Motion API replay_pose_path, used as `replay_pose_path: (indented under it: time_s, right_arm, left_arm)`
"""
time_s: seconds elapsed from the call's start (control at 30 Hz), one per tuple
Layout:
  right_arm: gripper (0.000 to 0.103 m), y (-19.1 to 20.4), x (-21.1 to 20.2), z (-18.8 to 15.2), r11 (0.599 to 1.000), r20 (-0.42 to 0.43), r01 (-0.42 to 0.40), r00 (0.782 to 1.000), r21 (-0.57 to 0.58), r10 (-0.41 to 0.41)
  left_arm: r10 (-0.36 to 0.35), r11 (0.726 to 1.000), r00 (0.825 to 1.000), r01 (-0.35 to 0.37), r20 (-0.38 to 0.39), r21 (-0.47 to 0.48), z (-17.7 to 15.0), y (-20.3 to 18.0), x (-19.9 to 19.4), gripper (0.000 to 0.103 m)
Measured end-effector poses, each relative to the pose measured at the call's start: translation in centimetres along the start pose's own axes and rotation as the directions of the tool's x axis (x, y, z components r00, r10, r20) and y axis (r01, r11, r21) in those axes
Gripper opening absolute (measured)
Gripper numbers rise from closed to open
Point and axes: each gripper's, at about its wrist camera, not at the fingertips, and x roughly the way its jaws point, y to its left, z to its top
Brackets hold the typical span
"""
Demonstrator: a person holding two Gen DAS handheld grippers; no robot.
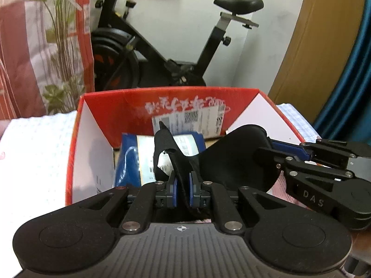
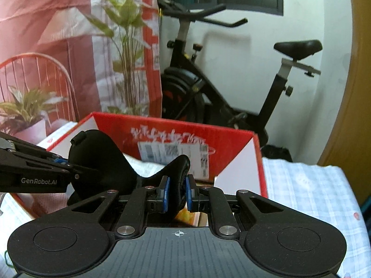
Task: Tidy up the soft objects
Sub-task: 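Lower the eye mask into the box and open both tools, then lower the left tool onto the green knitted pouch and close on it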
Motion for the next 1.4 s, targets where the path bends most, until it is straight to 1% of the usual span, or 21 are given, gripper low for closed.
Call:
replay_pose_path:
  time_s: [0.13, 0.27, 0.33, 0.37, 0.4, 0.43, 0.53, 0.6, 0.63, 0.7, 0.8, 1.03, 1.1, 1.13, 1.17, 1.4]
  right_arm:
    - [0.013, 0.2, 0.2, -0.3, 1.000, -0.020, 0.002, 1.000, -0.004, -0.002]
    - [0.014, 0.1, 0.1, -0.3, 1.000, -0.023, 0.014, 1.000, 0.001, -0.014]
    - [0.016, 0.0, 0.0, -0.3, 0.999, -0.029, 0.043, 0.999, 0.003, -0.043]
    - [0.020, 0.0, 0.0, -0.2, 0.998, -0.032, 0.055, 0.998, 0.006, -0.054]
    - [0.024, -0.1, -0.2, -0.2, 0.998, -0.029, 0.063, 0.998, 0.014, -0.062]
    - [0.025, -0.2, -0.4, -0.2, 0.997, -0.024, 0.069, 0.997, 0.022, -0.068]
    - [0.029, -0.4, -1.2, -0.2, 0.996, -0.010, 0.082, 0.997, 0.024, -0.081]
    - [0.038, -0.5, -1.7, -0.1, 0.996, -0.003, 0.088, 0.996, 0.028, -0.088]
    - [0.040, -0.6, -2.1, 0.0, 0.996, 0.004, 0.086, 0.996, 0.035, -0.086]
    - [0.051, -0.6, -2.9, 0.0, 0.996, 0.019, 0.073, 0.997, 0.047, -0.074]
    - [0.063, -0.5, -4.3, 0.0, 0.997, 0.045, 0.062, 0.997, 0.050, -0.064]
    - [0.084, 0.0, -7.6, -1.0, 0.997, 0.084, 0.013, 0.996, 0.082, -0.020]
    - [0.096, 0.2, -8.4, -1.6, 0.996, 0.094, -0.001, 0.996, 0.094, -0.008]
    - [0.098, 0.3, -8.8, -1.9, 0.995, 0.099, -0.007, 0.995, 0.102, -0.003]
    - [0.103, 0.4, -9.2, -2.2, 0.994, 0.102, -0.010, 0.995, 0.107, -0.001]
    - [0.103, 1.7, -11.1, -4.3, 0.994, 0.114, -0.020, 0.993, 0.106, 0.008]
  left_arm:
    - [0.003, 1.000, 1.000, -0.003, -0.013, 0.012, -0.2, 0.1, 0.2, 0.010]
    - [0.010, 1.000, 1.000, -0.010, -0.001, 0.024, -0.3, 0.2, -0.3, 0.012]
    - [0.026, 0.999, 1.000, -0.026, -0.007, 0.035, -0.1, -0.1, -0.4, 0.028]
    - [0.029, 0.999, 1.000, -0.029, -0.008, 0.032, 0.1, -0.1, -0.5, 0.049]
    - [0.032, 0.999, 1.000, -0.032, -0.001, 0.023, 0.1, 0.1, -0.8, 0.065]
    - [0.033, 0.999, 0.999, -0.033, 0.010, 0.018, 0.1, 0.2, -1.2, 0.068]
    - [0.052, 0.998, 0.998, -0.052, 0.029, 0.018, 0.4, 0.3, -2.4, 0.069]
    - [0.066, 0.997, 0.997, -0.068, 0.047, 0.028, 0.5, 0.2, -3.3, 0.076]
    - [0.069, 0.997, 0.996, -0.071, 0.057, 0.031, 0.6, 0.2, -3.8, 0.079]
    - [0.068, 0.997, 0.994, -0.071, 0.081, 0.033, 0.6, 0.2, -4.8, 0.085]
    - [0.067, 0.997, 0.992, -0.071, 0.109, 0.029, 0.2, 0.3, -6.5, 0.087]
    - [0.065, 0.997, 0.987, -0.069, 0.150, 0.025, -2.0, 0.5, -9.9, 0.088]
    - [0.066, 0.997, 0.986, -0.070, 0.155, 0.021, -2.8, 0.7, -10.8, 0.088]
    - [0.065, 0.997, 0.986, -0.068, 0.156, 0.018, -3.3, 0.9, -11.2, 0.088]
    - [0.064, 0.998, 0.986, -0.067, 0.156, 0.015, -3.9, 1.0, -11.5, 0.088]
    - [0.077, 0.997, 0.987, -0.076, 0.140, -0.017, -7.4, 1.8, -13.0, 0.088]
